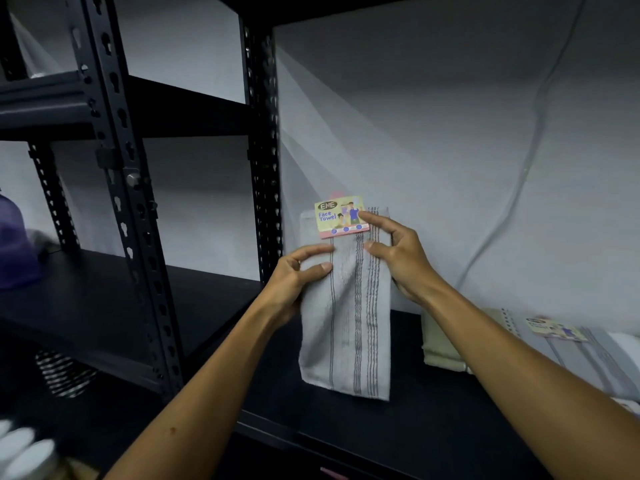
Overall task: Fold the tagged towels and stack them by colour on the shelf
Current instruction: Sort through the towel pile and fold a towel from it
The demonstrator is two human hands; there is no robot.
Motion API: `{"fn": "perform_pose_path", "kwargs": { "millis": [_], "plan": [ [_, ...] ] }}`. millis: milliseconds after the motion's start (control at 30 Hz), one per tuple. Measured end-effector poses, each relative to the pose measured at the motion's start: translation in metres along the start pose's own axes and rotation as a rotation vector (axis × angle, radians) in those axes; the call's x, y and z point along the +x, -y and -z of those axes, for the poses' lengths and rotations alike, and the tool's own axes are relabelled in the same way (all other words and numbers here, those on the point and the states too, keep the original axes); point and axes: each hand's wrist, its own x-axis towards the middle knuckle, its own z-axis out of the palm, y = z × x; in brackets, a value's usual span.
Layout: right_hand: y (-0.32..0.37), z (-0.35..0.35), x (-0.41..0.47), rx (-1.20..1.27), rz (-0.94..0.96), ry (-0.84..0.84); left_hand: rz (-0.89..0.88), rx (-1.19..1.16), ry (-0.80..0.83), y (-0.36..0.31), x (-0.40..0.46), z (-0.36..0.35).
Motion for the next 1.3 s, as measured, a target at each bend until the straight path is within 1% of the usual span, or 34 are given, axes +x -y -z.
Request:
{"fn": "perform_pose_path", "kwargs": {
  "millis": [67,167,233,300,400,500,567,667,700,767,833,867,933,1000,1100,1167,1233,1300],
  "plan": [
    [-0.004,0.002,0.003,0.068,-0.049,-0.089,0.101,0.057,0.034,0.017,-0.013,0.009],
    [-0.011,0.008,0.008,0.159,-0.141,-0.247,0.238,0.059,0.097,0.049,-0.033,0.022],
    [-0.021,0.009,0.012,0.180,-0.206,-0.308,0.286,0.036,0.085,0.066,-0.043,0.028],
    [-0.036,0.007,0.014,0.153,-0.286,-0.324,0.292,0.002,0.030,0.076,-0.047,0.034],
    [-0.067,0.004,0.015,0.087,-0.422,-0.295,0.312,-0.030,-0.086,0.083,-0.049,0.038],
    [-0.101,0.004,0.011,-0.005,-0.485,-0.229,0.424,0.018,-0.139,0.089,-0.053,0.039],
    [-0.121,0.005,0.006,-0.041,-0.536,-0.180,0.502,0.064,-0.136,0.091,-0.054,0.041],
    [-0.146,0.004,-0.004,-0.112,-0.654,-0.098,0.562,0.125,-0.121,0.088,-0.055,0.043],
    [-0.153,0.003,-0.007,-0.178,-0.670,-0.069,0.579,0.152,-0.100,0.087,-0.057,0.043],
    [-0.161,0.001,-0.009,-0.387,-0.618,-0.022,0.600,0.242,-0.025,0.085,-0.059,0.042],
    [-0.161,-0.002,-0.005,-0.600,-0.523,0.034,0.602,0.429,0.061,0.080,-0.059,0.041],
    [-0.160,-0.004,-0.003,-0.684,-0.491,0.079,0.592,0.573,0.102,0.076,-0.056,0.042],
    [-0.158,-0.005,0.002,-0.802,-0.480,0.164,0.542,0.896,0.170,0.071,-0.046,0.044],
    [-0.153,-0.004,-0.002,-0.891,-0.510,0.203,0.449,1.098,0.163,0.070,-0.032,0.049],
    [-0.138,-0.006,-0.026,-1.060,-0.482,0.223,0.288,1.272,0.116,0.081,-0.008,0.054],
    [-0.123,-0.013,-0.051,-1.122,-0.426,0.236,0.180,1.336,0.139,0.090,0.006,0.050],
    [-0.108,-0.024,-0.077,-1.125,-0.379,0.279,0.118,1.340,0.227,0.100,0.020,0.047],
    [-0.093,-0.035,-0.104,-1.112,-0.348,0.369,0.158,1.364,0.343,0.112,0.027,0.050]
  ]
}}
